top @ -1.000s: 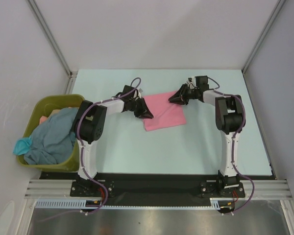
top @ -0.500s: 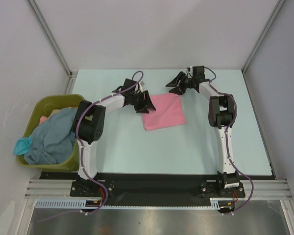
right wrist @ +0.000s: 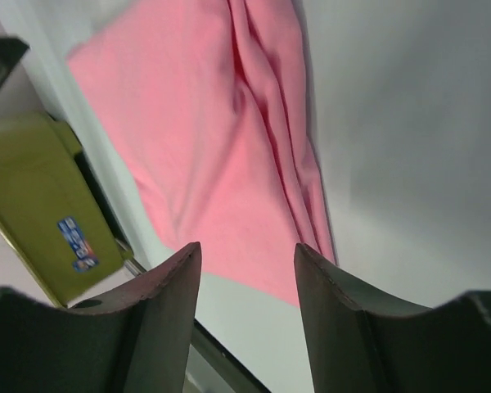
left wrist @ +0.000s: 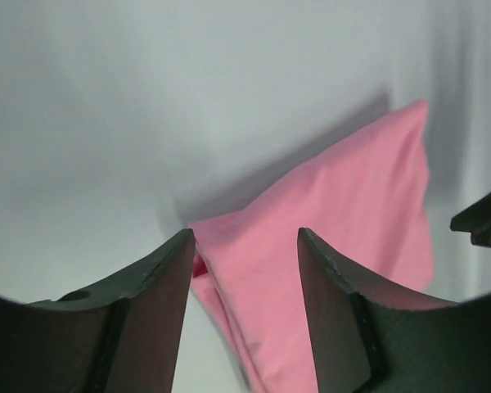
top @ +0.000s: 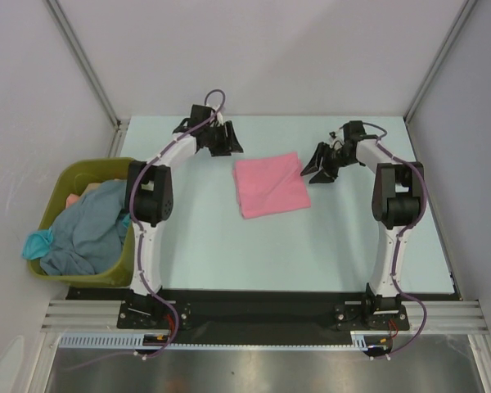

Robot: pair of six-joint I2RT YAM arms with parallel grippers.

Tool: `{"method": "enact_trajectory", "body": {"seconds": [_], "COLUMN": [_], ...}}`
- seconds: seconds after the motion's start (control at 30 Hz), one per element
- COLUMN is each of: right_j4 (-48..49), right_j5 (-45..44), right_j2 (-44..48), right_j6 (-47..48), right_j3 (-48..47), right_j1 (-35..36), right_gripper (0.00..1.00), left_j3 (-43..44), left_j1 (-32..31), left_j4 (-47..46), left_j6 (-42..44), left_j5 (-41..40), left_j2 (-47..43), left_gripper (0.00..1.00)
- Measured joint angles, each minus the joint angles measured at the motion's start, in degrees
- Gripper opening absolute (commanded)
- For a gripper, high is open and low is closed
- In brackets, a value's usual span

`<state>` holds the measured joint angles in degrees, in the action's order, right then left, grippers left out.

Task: Fold and stack the t-shirts
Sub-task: Fold the tshirt, then neatly place the folded tshirt to the corner

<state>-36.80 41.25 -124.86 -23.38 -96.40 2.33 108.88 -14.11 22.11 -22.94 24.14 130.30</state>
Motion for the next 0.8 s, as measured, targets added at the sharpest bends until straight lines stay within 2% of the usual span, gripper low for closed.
{"method": "enact_trajectory", "body": {"seconds": [0.17, 0.23, 0.3, 0.33, 0.43, 0.5, 0.53, 0.7, 0.77, 0.8], "right_j4": [-1.9, -2.1, -2.1, -2.1, -2.1, -2.1, -2.1, -1.8, -1.6, -1.6], "right_j5": [0.5, 0.7, 0.7, 0.7, 0.6, 0.6, 0.6, 0.2, 0.0, -0.1], "right_j2": [0.0, -0.1, -0.1, -0.1, -0.2, -0.3, -0.4, -1.1, -1.2, -1.2], "right_j6": [3.5, 4.3, 4.9, 5.2, 5.5, 5.6, 5.6, 5.5, 5.5, 5.5], "right_j3": [3.4, 3.5, 3.6, 3.7, 3.8, 3.8, 3.8, 3.8, 4.1, 4.3], "right_j1": [1.6, 1.8, 1.8, 1.8, 1.8, 1.7, 1.7, 1.7, 1.7, 1.7], "right_gripper": [0.50, 0.47, 0.45, 0.42, 0.35, 0.35, 0.32, 0.25, 0.17, 0.09], "left_j3": [3.2, 4.9, 5.9, 6.0, 6.0, 5.8, 5.5, 5.2, 5.2, 5.2], "left_j1": [-0.7, -0.8, -0.8, -0.8, -0.8, -0.8, -0.8, -0.8, -0.8, -0.8], "left_j4": [4.4, 5.7, 6.8, 7.1, 7.2, 6.8, 6.6, 6.3, 6.2, 6.3], "left_j6": [3.4, 4.1, 4.5, 4.6, 4.4, 4.0, 3.8, 2.6, 2.1, 1.9], "left_j5": [0.1, 0.1, 0.3, 0.3, 0.5, 0.4, 0.4, 0.4, 0.2, 0.1], "left_j2": [5.3, 7.1, 8.1, 8.3, 8.3, 8.3, 8.3, 8.3, 8.3, 8.3], "left_gripper": [0.62, 0.59, 0.55, 0.47, 0.37, 0.33, 0.29, 0.19, 0.16, 0.13]}}
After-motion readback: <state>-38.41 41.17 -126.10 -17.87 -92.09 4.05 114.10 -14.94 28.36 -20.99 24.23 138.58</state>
